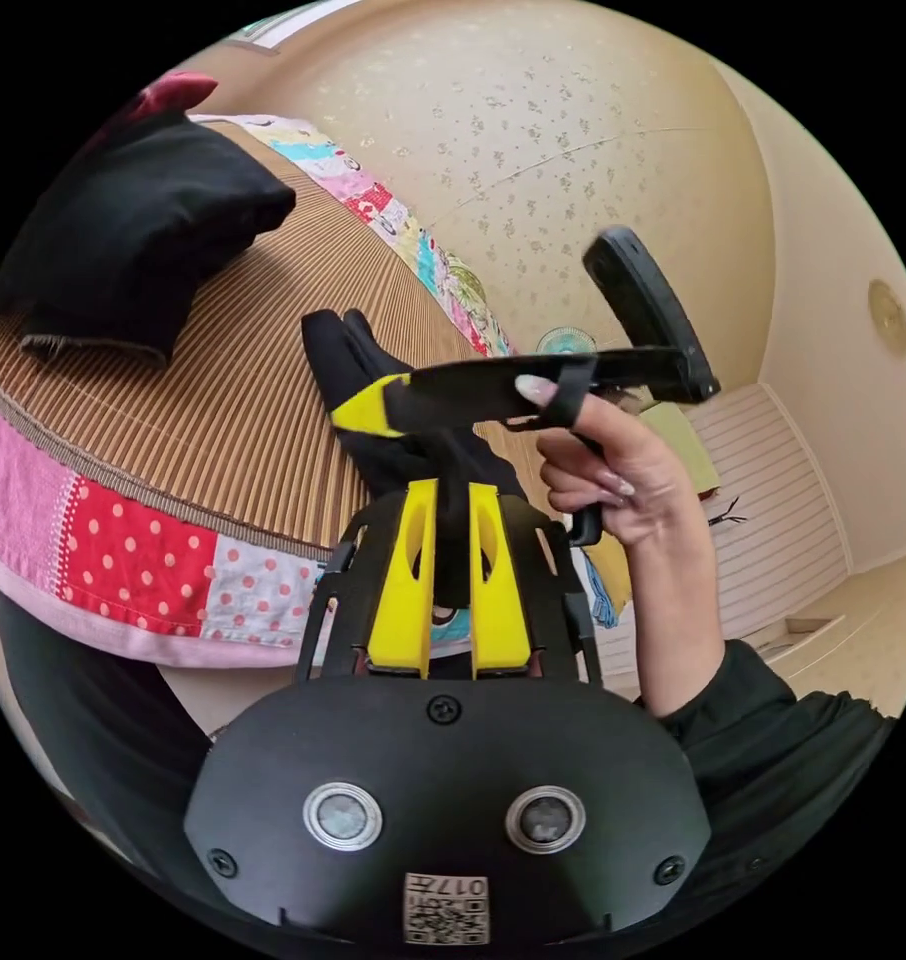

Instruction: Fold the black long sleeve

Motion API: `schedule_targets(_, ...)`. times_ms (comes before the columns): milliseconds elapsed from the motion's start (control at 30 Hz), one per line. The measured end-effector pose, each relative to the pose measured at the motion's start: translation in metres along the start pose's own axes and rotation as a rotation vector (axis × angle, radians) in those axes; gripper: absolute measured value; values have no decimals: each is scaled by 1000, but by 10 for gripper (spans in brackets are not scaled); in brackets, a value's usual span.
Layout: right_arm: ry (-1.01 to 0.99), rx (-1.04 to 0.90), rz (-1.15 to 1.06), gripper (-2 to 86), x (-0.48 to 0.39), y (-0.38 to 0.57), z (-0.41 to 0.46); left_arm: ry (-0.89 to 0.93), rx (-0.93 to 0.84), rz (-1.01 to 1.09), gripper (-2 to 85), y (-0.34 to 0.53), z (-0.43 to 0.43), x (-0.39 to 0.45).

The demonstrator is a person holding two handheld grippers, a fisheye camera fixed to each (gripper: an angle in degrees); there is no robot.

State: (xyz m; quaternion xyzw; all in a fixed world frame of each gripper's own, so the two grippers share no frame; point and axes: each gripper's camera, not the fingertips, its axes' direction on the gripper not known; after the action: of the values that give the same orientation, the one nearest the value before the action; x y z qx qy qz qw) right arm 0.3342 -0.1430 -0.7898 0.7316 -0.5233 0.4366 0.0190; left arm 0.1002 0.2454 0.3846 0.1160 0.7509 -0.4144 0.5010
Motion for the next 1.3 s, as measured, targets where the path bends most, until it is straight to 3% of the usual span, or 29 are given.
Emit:
schedule_targets(67, 228, -200, -39, 212, -24, -24, 28, -9, 1, 20, 58, 2, 3, 10)
schedule_targets(167, 516, -319, -85, 140, -36, -25, 56, -62, -3, 41, 62, 7, 3, 20)
schedule_targets(200, 525, -309, -102, 129, -36, -21, 55, -57, 3, 52, 64, 9, 0, 20)
schedule_targets(300, 421, -199, -111, 100, -12, 8, 29, 58, 32, 77, 76, 18, -14, 15)
schedule_targets(400, 178, 45, -62, 94, 47, 74, -20, 155, 34, 88, 84, 26, -24, 7)
schedule_targets(567, -232, 643, 15, 92, 199, 284, -55, 134, -35, 76, 101, 39, -20, -4)
schedule_targets(667, -406, 847, 207, 92, 288, 404, -13, 175, -84, 42, 108, 45, -6, -11)
schedule_targets(767, -402, 918, 433, 98, 344, 492, 49, 208, -150, 32, 118, 48, 16, -8)
schedule_targets(867, -427, 814, 656, 116, 385, 537, 107, 232, -229, 52, 134, 47, 42, 4)
schedule_targets(967, -560, 931, 660, 125, 402, 571, 124, 253, -299, 70, 152, 42, 68, 16)
schedule_targets(1133, -447, 950, 734, 172, 409, 601, 118, 258, -340, 77, 180, 19, 109, 31)
schedule_targets(1300, -630, 966, 693, 185, 442, 609, 135, 209, -418, 87, 189, -1, 158, 38)
